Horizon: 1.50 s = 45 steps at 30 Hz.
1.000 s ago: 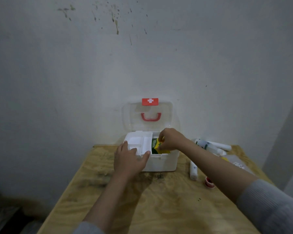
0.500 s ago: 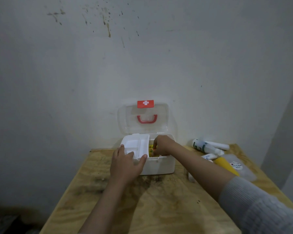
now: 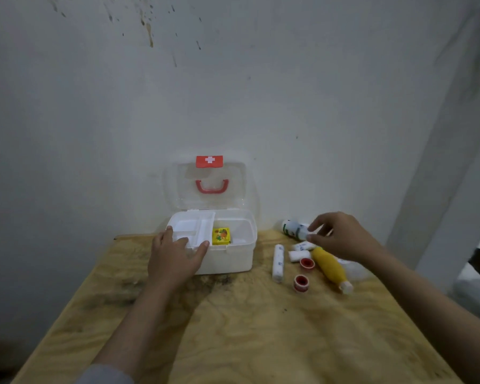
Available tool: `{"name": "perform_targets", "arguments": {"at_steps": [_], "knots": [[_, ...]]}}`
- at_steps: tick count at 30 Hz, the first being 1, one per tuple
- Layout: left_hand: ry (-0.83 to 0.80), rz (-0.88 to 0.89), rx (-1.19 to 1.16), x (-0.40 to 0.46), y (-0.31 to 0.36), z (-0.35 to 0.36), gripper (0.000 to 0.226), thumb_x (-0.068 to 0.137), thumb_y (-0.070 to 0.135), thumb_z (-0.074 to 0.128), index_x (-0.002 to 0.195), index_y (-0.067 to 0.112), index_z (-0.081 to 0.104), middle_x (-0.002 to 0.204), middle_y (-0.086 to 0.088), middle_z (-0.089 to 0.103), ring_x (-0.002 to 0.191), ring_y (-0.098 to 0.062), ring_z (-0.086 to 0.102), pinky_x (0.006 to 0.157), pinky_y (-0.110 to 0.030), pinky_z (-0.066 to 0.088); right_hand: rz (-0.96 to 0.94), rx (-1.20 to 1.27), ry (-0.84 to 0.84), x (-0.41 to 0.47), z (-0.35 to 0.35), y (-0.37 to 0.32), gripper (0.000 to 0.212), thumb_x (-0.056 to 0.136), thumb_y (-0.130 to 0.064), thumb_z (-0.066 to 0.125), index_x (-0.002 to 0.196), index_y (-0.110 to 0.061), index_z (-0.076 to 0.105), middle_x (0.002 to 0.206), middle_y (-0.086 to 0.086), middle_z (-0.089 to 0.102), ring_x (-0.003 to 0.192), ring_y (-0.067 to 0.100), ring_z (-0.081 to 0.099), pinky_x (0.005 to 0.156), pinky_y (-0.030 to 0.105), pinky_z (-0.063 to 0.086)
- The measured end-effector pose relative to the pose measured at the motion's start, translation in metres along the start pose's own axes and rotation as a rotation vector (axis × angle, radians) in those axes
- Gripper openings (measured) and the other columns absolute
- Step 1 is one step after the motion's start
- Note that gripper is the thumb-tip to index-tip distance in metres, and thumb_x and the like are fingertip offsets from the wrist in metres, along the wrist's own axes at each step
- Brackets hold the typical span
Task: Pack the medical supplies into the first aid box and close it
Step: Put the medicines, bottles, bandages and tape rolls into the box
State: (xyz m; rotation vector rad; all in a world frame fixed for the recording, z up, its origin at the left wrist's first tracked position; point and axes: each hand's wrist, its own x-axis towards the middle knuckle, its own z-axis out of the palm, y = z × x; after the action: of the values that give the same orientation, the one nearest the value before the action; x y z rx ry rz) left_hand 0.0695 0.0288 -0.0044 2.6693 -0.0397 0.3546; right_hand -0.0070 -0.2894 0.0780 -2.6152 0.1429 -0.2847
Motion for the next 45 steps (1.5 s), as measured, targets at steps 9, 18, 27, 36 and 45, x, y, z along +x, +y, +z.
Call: {"name": "perform_targets", "arguments": {"at_steps": [9,18,27,36,45], "knots": [[0.053,0.012,0.002,0.001,0.003,-0.001,0.07,0.085,0.066,0.041,0.129,0.015,0.058,0.156,-0.013,0.027,0.142,-0.032,0.019,0.114,-0.045,0.02,0.251,0.04,0.245,-0.074,0.061,0.081,0.023,0.076,-0.034,0.07,0.092,-0.026,0.055,0.091,-0.001,0.061,0.08,0.019,0.057,0.061,0.03,0.041],[0.062,-0.013,-0.047,-0.003,0.001,0.007,0.065,0.086,0.064,0.044,0.129,0.017,0.056,0.156,-0.011,0.025,0.143,-0.031,0.015,0.111,-0.05,0.026,0.124,0.132,0.538,-0.073,0.086,0.089,0.016,0.072,-0.008,0.074,0.088,-0.012,0.071,0.074,0.007,0.07,0.068,0.024,0.062,0.063,0.028,0.043],[0.061,-0.02,-0.054,-0.002,0.001,0.01,0.065,0.085,0.064,0.044,0.13,0.018,0.054,0.157,-0.009,0.022,0.144,-0.03,0.013,0.111,-0.052,0.027,-0.204,0.37,0.783,-0.074,0.064,0.056,0.022,0.07,0.004,0.076,0.088,-0.008,0.07,0.073,-0.001,0.064,0.069,0.01,0.062,0.067,0.025,0.056],[0.03,-0.041,-0.13,-0.002,-0.002,0.012,0.08,0.089,0.062,0.035,0.151,0.014,0.017,0.161,-0.009,0.004,0.146,-0.03,0.004,0.116,-0.049,0.018,-0.399,0.494,0.571,-0.021,0.044,-0.034,0.022,0.071,-0.002,0.076,0.091,-0.01,0.072,0.078,0.008,0.07,0.072,0.013,0.066,0.065,0.02,0.057],[0.079,-0.004,-0.071,-0.002,-0.014,0.012,0.083,0.087,0.066,0.035,0.15,0.016,0.018,0.162,-0.002,0.008,0.145,-0.029,0.019,0.111,-0.048,0.029,-0.425,0.28,0.089,0.05,0.08,-0.09,0.023,0.081,-0.017,0.066,0.103,-0.014,0.071,0.103,0.002,0.072,0.068,0.005,0.062,0.06,0.006,0.047]]}}
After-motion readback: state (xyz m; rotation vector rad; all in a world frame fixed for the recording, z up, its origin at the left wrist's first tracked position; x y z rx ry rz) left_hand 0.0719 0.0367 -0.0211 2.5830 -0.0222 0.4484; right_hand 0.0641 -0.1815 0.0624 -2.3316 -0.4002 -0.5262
